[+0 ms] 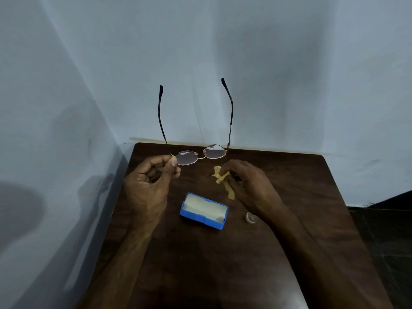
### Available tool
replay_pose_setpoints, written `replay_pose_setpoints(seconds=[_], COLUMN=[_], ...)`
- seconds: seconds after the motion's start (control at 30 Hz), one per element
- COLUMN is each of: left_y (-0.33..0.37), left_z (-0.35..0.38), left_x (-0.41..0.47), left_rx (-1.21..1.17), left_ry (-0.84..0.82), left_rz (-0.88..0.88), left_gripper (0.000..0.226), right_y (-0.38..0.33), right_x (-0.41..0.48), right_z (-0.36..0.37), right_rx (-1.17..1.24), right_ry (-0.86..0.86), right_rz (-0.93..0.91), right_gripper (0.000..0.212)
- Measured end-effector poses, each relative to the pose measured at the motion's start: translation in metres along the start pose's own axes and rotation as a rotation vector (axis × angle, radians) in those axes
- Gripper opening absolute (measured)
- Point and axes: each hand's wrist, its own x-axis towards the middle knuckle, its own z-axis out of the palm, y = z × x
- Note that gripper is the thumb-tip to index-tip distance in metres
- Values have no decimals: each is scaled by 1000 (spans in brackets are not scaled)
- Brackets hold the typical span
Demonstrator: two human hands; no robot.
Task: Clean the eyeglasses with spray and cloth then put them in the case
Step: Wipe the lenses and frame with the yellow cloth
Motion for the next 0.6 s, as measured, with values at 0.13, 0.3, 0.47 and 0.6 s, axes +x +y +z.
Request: replay_pose_setpoints(seconds=[0.13, 0.3, 0.47, 0.6], left_y=[5, 6, 6, -2], left_z=[3, 5, 10, 10], left_x=[1, 2, 1, 0], left_rx=[3, -1, -8, 37], left_ry=[2, -20, -40, -61], left_rz=[2, -35, -116, -188], left_gripper=[11, 13, 11, 8], right_y=[0, 5, 6, 17], right_x=[2, 1, -6, -14], right_z=[-7, -1, 22, 41], right_rx=[123, 630, 902, 991], right_ry=[64, 135, 250, 302], right_rz=[-1, 229, 550, 761], right_gripper=[19, 11, 14, 11])
